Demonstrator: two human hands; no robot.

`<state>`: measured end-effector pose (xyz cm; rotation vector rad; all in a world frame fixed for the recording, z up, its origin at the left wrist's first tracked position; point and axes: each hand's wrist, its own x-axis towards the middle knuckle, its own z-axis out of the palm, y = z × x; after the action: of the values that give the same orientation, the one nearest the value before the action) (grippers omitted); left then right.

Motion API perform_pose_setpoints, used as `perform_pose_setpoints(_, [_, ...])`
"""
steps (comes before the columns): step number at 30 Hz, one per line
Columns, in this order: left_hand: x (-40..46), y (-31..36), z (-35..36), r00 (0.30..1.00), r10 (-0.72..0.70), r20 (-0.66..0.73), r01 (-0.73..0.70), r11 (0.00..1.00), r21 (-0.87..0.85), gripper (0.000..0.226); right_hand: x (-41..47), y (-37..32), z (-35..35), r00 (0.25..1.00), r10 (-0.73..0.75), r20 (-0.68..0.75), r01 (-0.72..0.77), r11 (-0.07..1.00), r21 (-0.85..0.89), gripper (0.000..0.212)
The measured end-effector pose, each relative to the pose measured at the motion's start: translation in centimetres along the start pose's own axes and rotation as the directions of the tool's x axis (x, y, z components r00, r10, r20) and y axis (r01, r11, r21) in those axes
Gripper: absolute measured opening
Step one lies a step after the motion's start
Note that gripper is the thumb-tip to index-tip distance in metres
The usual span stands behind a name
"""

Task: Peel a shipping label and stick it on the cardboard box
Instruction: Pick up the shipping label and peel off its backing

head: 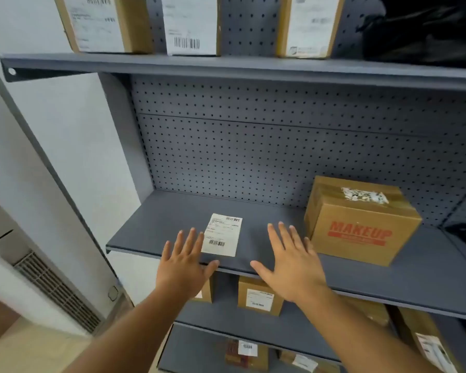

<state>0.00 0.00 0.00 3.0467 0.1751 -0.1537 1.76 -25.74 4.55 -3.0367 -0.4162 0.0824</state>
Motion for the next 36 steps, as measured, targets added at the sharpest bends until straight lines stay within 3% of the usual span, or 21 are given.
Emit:
perform_pose_setpoints(8, [3.9, 0.9, 1.8, 0.994, 0.096, 0.048, -0.092, 0.991, -0.095, 0.071, 2.7, 0.3, 2.2, 0.998, 0.031, 0.057, -0.031, 1.0, -0.003, 0.1])
perform_pose_setpoints(14, [7.3, 2.8, 1.6, 0.991, 0.134, 0.014, -0.128, 0.964, -0.231, 0.071, 3.5, 0.6, 2.6, 0.997, 0.036, 0.074, -0.037, 0.999, 0.016, 0.097])
perform_pose_setpoints(20, [8.6, 2.4, 2.6, 0.984, 0.154, 0.087, -0.135, 0.971, -0.196, 0.079, 3.7, 1.5, 2.1, 0.994, 0.055, 0.09, -0.057, 0.998, 0.024, 0.095])
perform_pose_setpoints(26, [8.6, 2.4, 2.8, 0.984, 0.159, 0.078, -0.142, 0.971, -0.191, 0.067, 4.3, 1.6, 2.1, 0.995, 0.039, 0.096, -0.045, 0.997, 0.057, 0.093])
perform_pose_setpoints(36, [7.7, 2.1, 2.2, 0.988, 0.12, -0.099, -0.148, 0.922, -0.358, 0.062, 4.9, -0.4, 1.1, 0.998, 0.032, 0.047, -0.043, 0.967, 0.253, 0.072])
